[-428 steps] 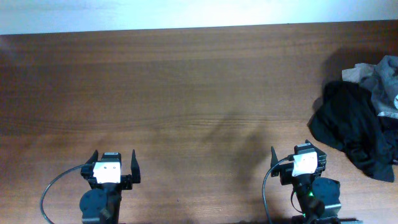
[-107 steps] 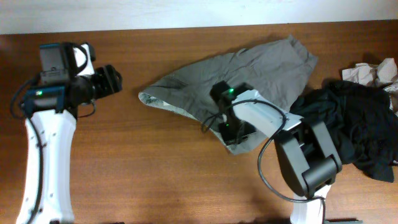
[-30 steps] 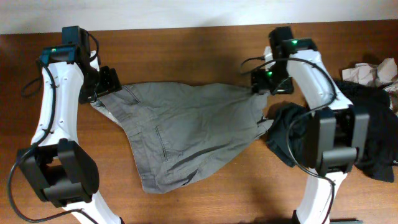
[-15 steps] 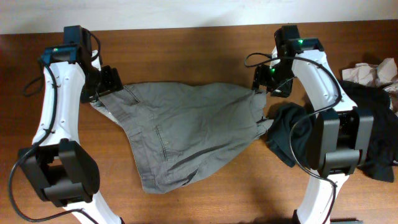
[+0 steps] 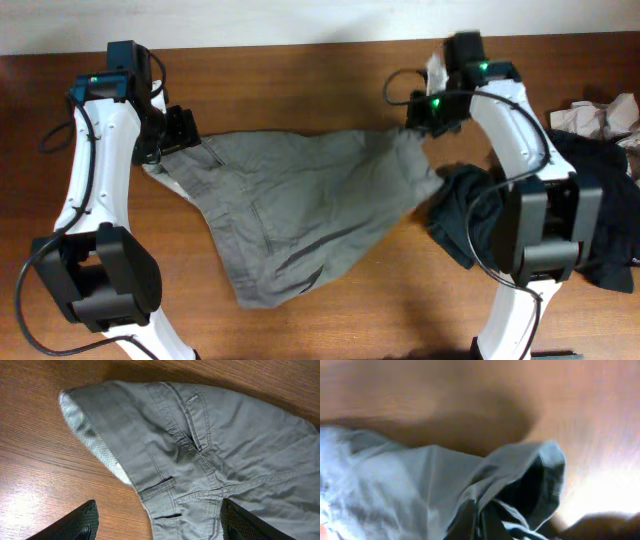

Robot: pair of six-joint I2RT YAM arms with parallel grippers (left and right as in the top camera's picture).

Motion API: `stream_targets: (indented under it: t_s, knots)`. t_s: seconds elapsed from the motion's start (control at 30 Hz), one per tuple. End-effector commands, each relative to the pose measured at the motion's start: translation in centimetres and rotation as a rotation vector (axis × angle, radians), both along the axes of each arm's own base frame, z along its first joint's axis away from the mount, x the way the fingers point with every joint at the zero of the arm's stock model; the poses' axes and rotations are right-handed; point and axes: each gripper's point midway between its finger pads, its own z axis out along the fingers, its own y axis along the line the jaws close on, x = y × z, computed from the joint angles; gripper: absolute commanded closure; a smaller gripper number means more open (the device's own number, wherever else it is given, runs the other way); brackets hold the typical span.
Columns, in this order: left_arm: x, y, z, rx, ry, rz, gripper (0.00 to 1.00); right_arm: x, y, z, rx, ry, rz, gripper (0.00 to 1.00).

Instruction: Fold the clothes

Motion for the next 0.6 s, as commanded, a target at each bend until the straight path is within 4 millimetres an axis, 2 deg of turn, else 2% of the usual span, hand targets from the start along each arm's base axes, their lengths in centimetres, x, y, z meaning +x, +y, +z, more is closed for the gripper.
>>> stream_targets:
  t_s: [0.0, 0.1, 0.17, 0.2, 0.3, 0.5, 0.57]
  knots:
    - [0.2, -0.2, -0.1, 0.000, -0.005, -0.034, 0.22, 2.0, 0.2, 12.7, -0.105, -0.430, 0.269, 0.96]
    - [0.4, -0.2, 0.0, 0.001, -0.012, -0.034, 0.22, 2.8, 0.2, 17.4, -0.154, -0.584, 0.316, 0.96]
    - [0.4, -0.2, 0.0, 0.001, -0.013, -0.034, 0.23, 3.2, 0.2, 18.8, -0.159, -0.628, 0.313, 0.96]
    - [0.4, -0.2, 0.0, 0.001, -0.012, -0.034, 0.22, 3.3, 0.2, 18.9, -0.160, -0.632, 0.312, 0.96]
    - [0.4, -0.2, 0.0, 0.001, -0.012, -0.035, 0.23, 3.3, -0.2, 17.3, -0.171, -0.581, 0.292, 0.96]
    - [0.5, -0.2, 0.0, 0.001, -0.015, -0.035, 0.22, 4.0, -4.1, 11.9, -0.302, -0.396, 0.083, 0.96]
    - [0.5, -0.2, 0.0, 0.001, -0.017, -0.034, 0.22, 3.7, -4.3, 10.7, -0.299, -0.348, 0.058, 0.96]
